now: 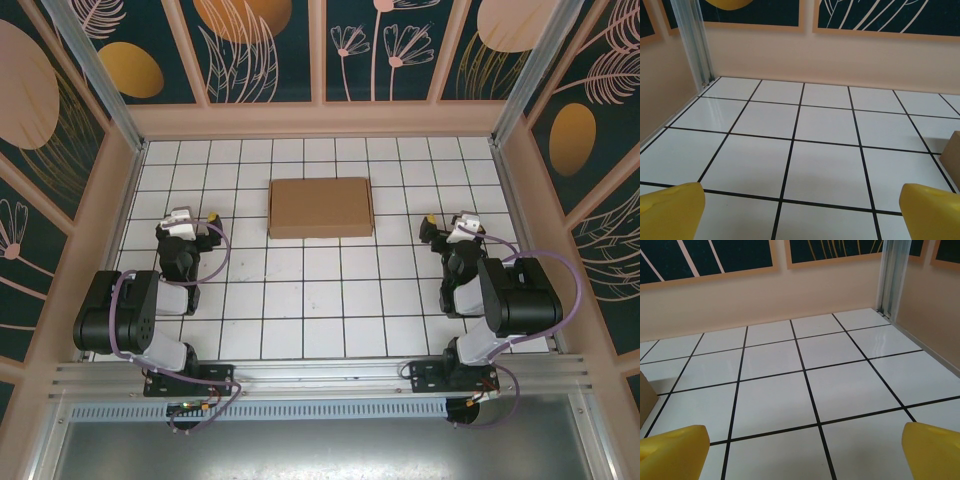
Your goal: Fold the paper box
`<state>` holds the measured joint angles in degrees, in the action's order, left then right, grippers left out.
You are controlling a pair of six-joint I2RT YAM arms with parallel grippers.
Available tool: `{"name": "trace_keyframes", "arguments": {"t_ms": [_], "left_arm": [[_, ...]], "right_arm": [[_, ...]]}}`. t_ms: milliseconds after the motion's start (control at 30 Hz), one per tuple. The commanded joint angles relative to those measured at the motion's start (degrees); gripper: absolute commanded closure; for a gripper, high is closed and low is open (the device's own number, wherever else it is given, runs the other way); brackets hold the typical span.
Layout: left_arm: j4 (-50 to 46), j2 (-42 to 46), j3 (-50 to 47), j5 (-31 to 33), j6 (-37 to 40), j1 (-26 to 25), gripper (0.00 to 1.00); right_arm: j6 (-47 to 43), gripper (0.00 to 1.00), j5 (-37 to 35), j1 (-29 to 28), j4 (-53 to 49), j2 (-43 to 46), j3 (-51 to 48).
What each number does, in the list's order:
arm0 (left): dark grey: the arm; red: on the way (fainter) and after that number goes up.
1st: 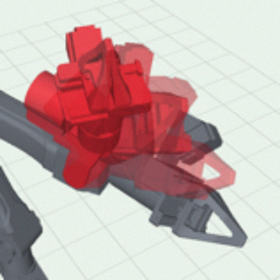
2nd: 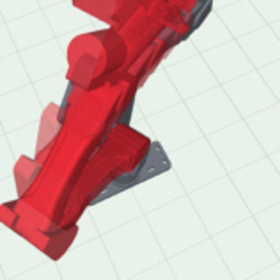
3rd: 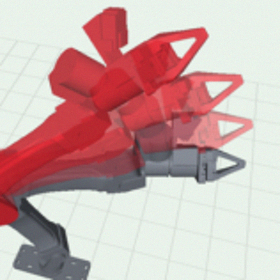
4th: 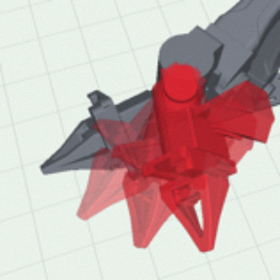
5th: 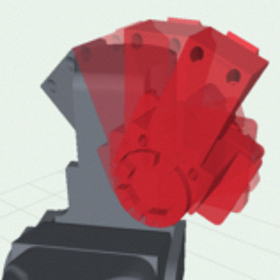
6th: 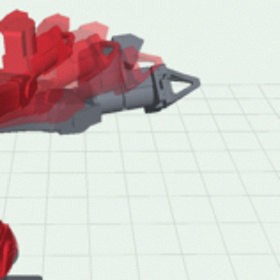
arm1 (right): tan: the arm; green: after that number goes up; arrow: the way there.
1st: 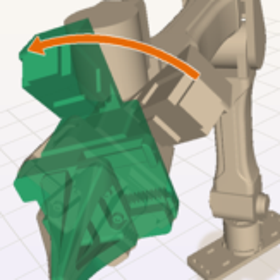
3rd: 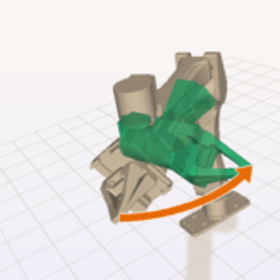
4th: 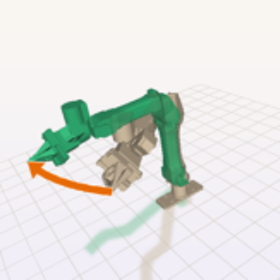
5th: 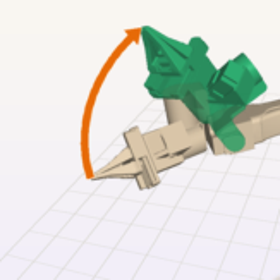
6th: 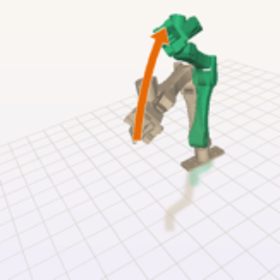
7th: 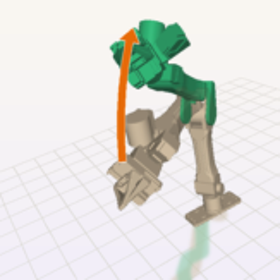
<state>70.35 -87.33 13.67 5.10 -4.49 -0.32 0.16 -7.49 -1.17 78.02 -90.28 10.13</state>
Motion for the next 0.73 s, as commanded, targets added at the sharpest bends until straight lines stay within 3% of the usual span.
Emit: {"name": "trace_keyframes", "arguments": {"t_ms": [0, 700], "left_arm": [[2.3, 0.3, -0.1, -0.3, 0.3, 0.4, 0.01], [2.2, 0.4, 0.0, -0.3, 0.4, 0.4, 0.01]], "right_arm": [[0.4, 0.01, -1.3, 0.2, 1.8, 0.4, 0.6], [0.4, 0.01, -1.2, 0.3, 1.8, 0.4, 0.6]]}}
